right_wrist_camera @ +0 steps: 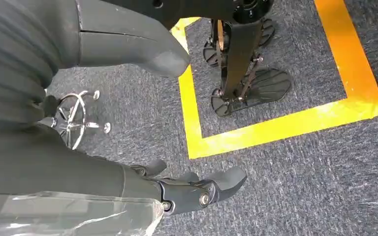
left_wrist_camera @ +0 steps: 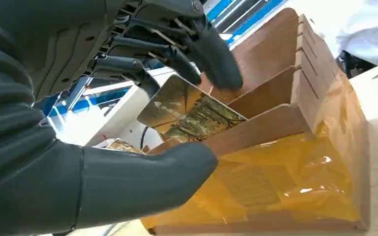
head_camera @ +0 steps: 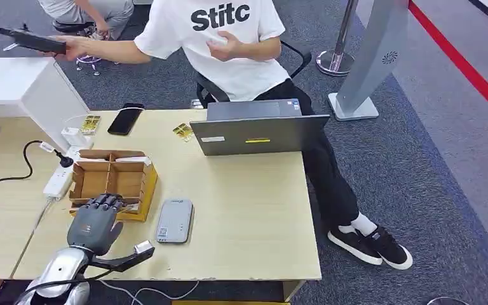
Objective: Pass the card to the sensor for recognition and then transmit it.
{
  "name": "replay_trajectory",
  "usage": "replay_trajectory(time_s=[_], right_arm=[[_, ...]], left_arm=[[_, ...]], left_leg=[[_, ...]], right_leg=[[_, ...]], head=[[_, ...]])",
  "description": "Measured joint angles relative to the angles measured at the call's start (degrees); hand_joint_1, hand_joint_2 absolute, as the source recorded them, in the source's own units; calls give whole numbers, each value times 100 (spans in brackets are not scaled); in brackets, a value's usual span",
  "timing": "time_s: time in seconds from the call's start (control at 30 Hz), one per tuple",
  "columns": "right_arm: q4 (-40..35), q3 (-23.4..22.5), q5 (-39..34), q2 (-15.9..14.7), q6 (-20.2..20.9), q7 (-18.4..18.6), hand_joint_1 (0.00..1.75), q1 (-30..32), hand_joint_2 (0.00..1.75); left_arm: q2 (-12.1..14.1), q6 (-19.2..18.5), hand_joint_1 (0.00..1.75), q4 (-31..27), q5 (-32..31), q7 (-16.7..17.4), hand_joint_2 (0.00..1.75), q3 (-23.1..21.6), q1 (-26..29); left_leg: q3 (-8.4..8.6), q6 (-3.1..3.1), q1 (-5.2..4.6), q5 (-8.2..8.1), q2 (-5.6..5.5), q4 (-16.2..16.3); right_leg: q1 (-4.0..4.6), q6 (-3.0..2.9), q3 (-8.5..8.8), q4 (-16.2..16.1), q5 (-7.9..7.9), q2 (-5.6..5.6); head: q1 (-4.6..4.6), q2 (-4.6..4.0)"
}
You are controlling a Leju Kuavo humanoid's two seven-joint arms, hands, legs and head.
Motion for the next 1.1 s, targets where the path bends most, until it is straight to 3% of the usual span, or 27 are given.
replay_trajectory(time_s=[0.27,0.5,0.7,1.1], right_arm=[[0,-2,-24,0,0,-2,0,0,175],[-2,-7,-76,0,-44,-9,0,-1,175],[-2,-7,22,2,-72,-18,0,-1,175],[-2,-7,39,2,-66,-24,0,-8,175]], left_arm=[[-72,61,175,-171,-44,-29,175,101,-16],[-504,778,175,-629,-203,33,175,376,-234],[-909,407,175,-1272,-199,81,175,913,-686],[-1084,271,175,-1428,-199,83,175,1397,-998]], left_leg=[[0,0,0,0,0,0],[-2,3,-1,3,-5,2],[-2,4,0,4,-4,3],[-4,0,0,13,-3,2]], right_leg=[[0,0,0,0,0,0],[0,1,0,0,1,-6],[0,6,0,0,6,-3],[0,6,-1,1,6,-5]], head=[[0,0],[0,0],[0,0],[0,0]])
